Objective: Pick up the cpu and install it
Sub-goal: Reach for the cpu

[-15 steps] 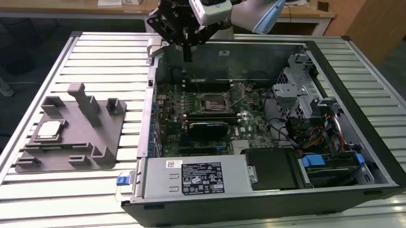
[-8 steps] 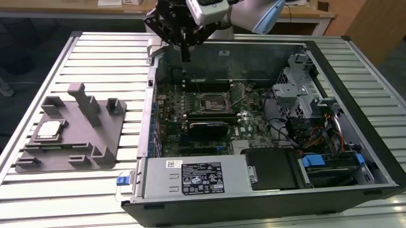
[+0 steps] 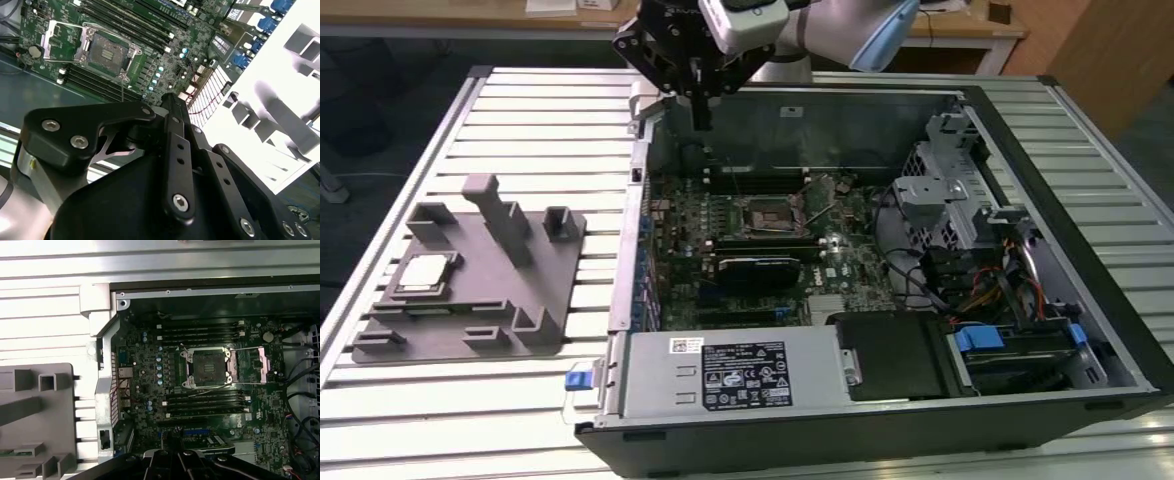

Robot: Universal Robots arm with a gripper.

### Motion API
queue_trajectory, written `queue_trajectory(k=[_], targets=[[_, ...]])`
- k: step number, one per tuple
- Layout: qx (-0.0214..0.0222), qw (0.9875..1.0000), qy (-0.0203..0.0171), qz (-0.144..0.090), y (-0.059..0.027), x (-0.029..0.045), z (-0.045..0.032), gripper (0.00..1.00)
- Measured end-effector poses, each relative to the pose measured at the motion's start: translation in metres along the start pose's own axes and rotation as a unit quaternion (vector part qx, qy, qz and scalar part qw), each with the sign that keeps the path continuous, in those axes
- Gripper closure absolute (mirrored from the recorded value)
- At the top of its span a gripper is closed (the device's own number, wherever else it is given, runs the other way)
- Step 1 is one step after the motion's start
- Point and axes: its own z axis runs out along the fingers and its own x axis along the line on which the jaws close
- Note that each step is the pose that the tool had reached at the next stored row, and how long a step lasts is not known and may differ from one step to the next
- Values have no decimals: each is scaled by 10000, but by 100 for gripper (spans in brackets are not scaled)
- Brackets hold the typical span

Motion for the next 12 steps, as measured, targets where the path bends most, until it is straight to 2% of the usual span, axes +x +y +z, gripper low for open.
queue_trajectory(k=[12], targets=[[0,10000,0,0,-18,240,1,89]])
